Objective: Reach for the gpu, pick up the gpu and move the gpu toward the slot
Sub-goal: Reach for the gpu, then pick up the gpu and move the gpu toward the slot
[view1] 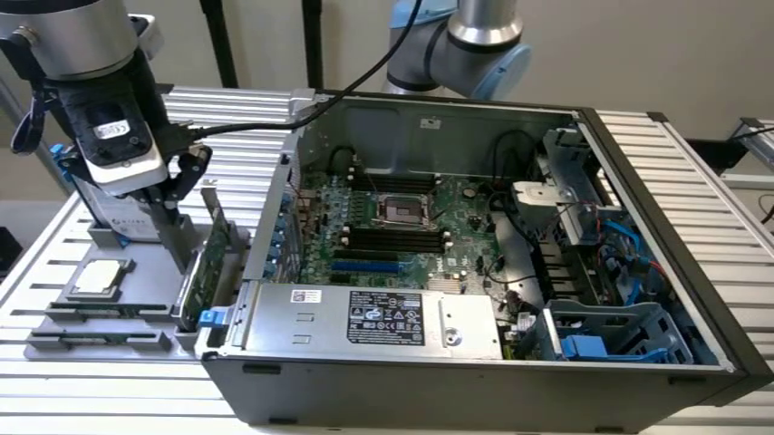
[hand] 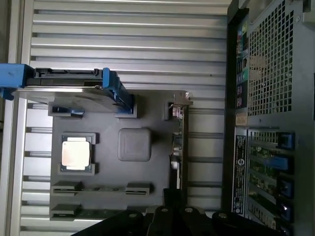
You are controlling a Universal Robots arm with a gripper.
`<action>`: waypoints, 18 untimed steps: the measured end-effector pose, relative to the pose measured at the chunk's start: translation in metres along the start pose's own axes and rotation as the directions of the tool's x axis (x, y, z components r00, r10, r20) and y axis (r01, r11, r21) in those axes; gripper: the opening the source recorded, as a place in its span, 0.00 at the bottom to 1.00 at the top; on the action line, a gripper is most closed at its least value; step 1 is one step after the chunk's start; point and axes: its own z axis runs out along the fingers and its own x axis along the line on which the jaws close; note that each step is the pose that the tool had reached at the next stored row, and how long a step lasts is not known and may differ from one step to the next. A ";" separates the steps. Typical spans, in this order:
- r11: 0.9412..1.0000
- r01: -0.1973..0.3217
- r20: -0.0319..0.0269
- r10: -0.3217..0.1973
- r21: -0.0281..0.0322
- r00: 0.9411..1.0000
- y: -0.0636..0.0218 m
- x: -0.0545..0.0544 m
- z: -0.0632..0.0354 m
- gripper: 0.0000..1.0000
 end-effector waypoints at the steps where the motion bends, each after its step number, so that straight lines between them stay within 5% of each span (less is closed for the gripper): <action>1: 1.000 0.000 0.000 0.000 0.000 1.000 -0.0002 -0.002 0.0006 0.11; 18: 1.000 -0.004 -0.009 0.004 0.000 1.000 -0.0004 -0.005 0.0007 0.11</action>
